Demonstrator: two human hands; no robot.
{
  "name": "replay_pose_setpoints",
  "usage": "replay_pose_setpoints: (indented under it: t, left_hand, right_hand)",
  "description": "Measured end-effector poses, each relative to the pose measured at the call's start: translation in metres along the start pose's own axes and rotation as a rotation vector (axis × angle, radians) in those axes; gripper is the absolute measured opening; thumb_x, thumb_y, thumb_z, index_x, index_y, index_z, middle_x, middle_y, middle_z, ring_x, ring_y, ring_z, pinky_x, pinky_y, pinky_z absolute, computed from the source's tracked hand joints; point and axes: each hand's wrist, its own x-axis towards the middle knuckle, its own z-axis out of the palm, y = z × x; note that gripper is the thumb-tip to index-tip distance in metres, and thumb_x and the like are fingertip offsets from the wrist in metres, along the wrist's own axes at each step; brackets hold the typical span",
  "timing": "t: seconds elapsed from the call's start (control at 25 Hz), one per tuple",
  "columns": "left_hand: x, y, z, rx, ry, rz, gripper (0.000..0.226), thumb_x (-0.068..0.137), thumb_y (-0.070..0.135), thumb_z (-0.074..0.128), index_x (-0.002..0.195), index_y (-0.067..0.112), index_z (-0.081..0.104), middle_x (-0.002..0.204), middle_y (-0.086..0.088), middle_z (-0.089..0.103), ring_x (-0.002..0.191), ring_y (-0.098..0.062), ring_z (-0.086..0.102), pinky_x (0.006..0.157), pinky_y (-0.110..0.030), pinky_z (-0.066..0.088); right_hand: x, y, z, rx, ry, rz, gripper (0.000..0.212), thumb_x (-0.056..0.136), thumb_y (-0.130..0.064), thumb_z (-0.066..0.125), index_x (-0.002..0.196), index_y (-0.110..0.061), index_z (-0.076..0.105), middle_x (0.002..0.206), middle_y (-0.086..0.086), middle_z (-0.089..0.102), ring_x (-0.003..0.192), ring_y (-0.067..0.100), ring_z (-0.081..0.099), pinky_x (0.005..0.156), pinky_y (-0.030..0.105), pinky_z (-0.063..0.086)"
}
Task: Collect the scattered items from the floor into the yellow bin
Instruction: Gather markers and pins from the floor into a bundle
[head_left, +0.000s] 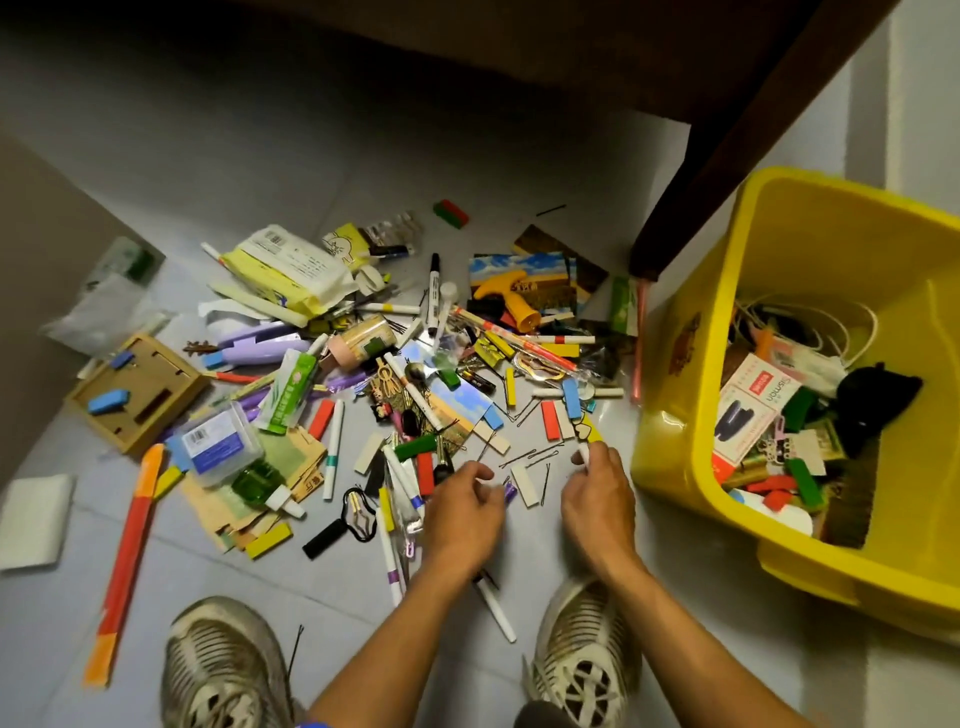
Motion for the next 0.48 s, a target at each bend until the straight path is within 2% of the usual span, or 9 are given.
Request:
replay_pose_setpoints:
  t: [0.12,0.2,0.24,0.36,0.48]
  left_hand:
    - [0.007,0.016,0.028,0.336,0.021,0.201,0.038,0.089,0.045,0.061,0.118,0.021,0.054,0.108,0.002,0.063,0.098,-0.020,0.059,0.082,-0.037,0.052]
    - [0.014,0.018,0.039,0.411,0.036,0.276,0.034,0.089,0.040,0.063,0.113,0.020,0.050,0.107,-0.002,0.061,0.097,-0.023,0.054,0.077,-0.034,0.046]
    - [0.017,0.018,0.040,0.418,0.033,0.288,0.031,0.088,0.035,0.065,0.109,0.019,0.050,0.103,-0.003,0.061,0.095,-0.023,0.054,0.074,-0.033,0.044]
    - [0.021,0.016,0.037,0.360,0.037,0.249,0.026,0.084,0.024,0.065,0.104,0.018,0.050,0.097,-0.002,0.059,0.090,-0.024,0.057,0.071,-0.034,0.048]
    - [0.026,0.016,0.026,0.173,0.087,0.145,0.023,0.086,0.023,0.056,0.107,0.014,0.054,0.107,0.002,0.050,0.091,-0.018,0.055,0.074,-0.033,0.050]
  right_hand:
    - [0.025,-0.008,-0.006,-0.051,0.044,-0.010,0.040,0.097,-0.014,0.049,0.137,-0.013,0.044,0.130,0.007,0.046,0.114,0.024,0.050,0.084,0.030,0.043]
    - [0.038,-0.007,-0.010,-0.115,-0.019,0.013,0.048,0.097,-0.017,0.052,0.143,-0.015,0.038,0.136,0.009,0.044,0.118,0.026,0.049,0.093,0.036,0.048]
    - [0.041,-0.006,-0.009,-0.159,-0.069,0.019,0.048,0.098,-0.020,0.053,0.143,-0.015,0.037,0.135,0.009,0.047,0.116,0.026,0.050,0.092,0.038,0.049]
    - [0.038,-0.004,0.000,-0.162,-0.143,0.035,0.034,0.096,-0.028,0.055,0.125,-0.015,0.044,0.118,0.007,0.057,0.100,0.024,0.056,0.077,0.034,0.047]
    - [0.037,-0.009,0.004,0.002,-0.099,0.132,0.018,0.096,-0.029,0.054,0.105,-0.017,0.045,0.101,0.005,0.060,0.079,0.019,0.055,0.061,0.029,0.039]
